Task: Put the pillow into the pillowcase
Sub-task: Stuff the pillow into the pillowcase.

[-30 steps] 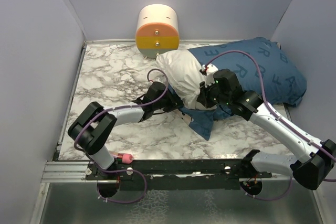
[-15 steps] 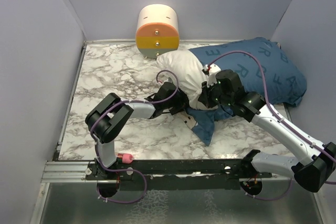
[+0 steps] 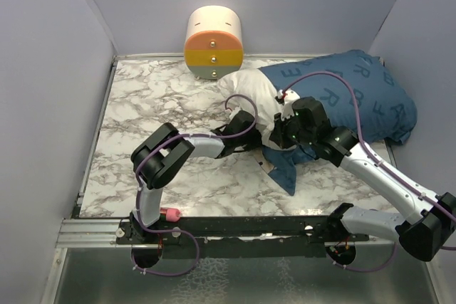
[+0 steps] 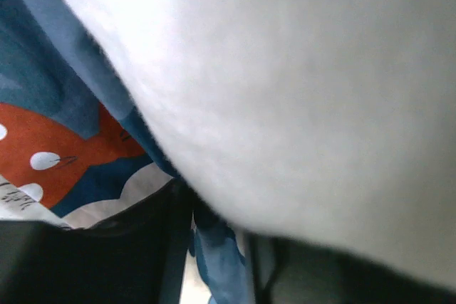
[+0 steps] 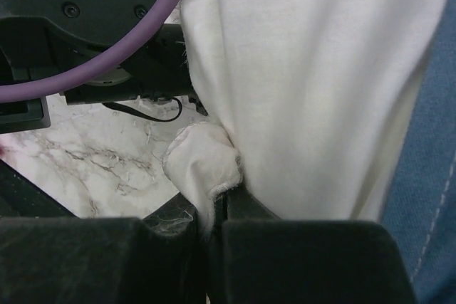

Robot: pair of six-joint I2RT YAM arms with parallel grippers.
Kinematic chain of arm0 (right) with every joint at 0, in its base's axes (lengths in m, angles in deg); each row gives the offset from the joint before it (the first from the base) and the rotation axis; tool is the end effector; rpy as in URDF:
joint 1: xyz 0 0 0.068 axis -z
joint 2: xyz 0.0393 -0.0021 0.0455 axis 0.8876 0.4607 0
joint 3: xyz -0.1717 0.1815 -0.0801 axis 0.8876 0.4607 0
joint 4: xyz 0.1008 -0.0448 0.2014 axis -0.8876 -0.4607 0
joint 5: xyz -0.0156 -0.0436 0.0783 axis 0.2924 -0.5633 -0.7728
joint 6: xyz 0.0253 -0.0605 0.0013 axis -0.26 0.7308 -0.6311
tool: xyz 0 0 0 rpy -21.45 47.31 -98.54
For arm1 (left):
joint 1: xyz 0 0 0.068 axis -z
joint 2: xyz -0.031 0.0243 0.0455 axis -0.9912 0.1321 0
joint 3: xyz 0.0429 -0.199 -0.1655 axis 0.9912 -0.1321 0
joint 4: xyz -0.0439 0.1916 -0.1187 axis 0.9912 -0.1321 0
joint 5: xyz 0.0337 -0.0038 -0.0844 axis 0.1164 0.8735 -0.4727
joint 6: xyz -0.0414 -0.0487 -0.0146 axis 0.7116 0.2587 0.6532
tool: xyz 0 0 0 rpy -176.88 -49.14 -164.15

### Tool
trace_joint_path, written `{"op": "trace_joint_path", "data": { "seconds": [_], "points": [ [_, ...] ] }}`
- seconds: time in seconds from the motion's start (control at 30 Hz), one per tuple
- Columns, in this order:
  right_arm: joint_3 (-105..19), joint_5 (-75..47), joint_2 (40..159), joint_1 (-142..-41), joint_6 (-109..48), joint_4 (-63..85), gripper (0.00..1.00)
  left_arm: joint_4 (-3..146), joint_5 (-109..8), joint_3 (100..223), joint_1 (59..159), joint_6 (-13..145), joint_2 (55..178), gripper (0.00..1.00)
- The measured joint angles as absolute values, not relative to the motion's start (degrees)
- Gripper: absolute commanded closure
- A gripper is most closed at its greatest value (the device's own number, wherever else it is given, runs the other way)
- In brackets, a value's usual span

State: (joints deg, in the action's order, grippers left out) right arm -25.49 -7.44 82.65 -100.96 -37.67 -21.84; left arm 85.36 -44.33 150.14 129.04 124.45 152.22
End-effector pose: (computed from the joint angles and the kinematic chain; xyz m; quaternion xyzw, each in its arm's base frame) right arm 0.1737 0.1393 0.2982 -0.1956 0.8834 0.1978 0.3771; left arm 0.2699 -0.2885 0.1520 -0.1739 0.8694 -0.4028 0.2271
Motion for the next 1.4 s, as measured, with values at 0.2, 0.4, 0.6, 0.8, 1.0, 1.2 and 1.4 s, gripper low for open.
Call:
{"op": "trace_joint_path", "data": {
  "seconds": [0.2, 0.4, 0.6, 0.8, 1.0, 1.2, 1.4],
  "points": [
    [-24.9, -5.1, 82.5, -101.1, -38.5, -22.2, 0.96, 86.7, -44.0, 150.2, 129.2, 121.3, 152.7, 1.0],
    [-25.0, -1.5, 82.3, -101.5, -39.7, -23.7, 0.93, 90.5, -44.4, 142.6, 128.1, 114.7, 144.7, 1.0],
    [-29.4, 6.0, 91.3, -102.0, -43.8, -26.7, 0.92, 89.1, -45.5, 136.7, 128.0, 107.5, 130.2, 1.0],
    [-34.4, 16.1, 96.9, -103.2, -45.1, -30.6, 0.91, 86.7, -45.7, 127.3, 127.5, 106.8, 119.4, 1.0],
    [-37.7, 19.0, 99.0, -103.2, -44.2, -33.0, 0.87, 82.3, -45.8, 123.0, 127.6, 107.1, 106.8, 1.0],
    [-36.7, 8.3, 98.6, -103.3, -40.5, -32.6, 0.54, 77.8, -46.9, 121.4, 127.5, 106.8, 101.8, 1.0],
    [-33.5, -5.8, 98.6, -103.4, -36.5, -33.1, 0.29, 77.1, -49.4, 119.0, 127.5, 106.4, 101.2, 1.0]
  ]
}}
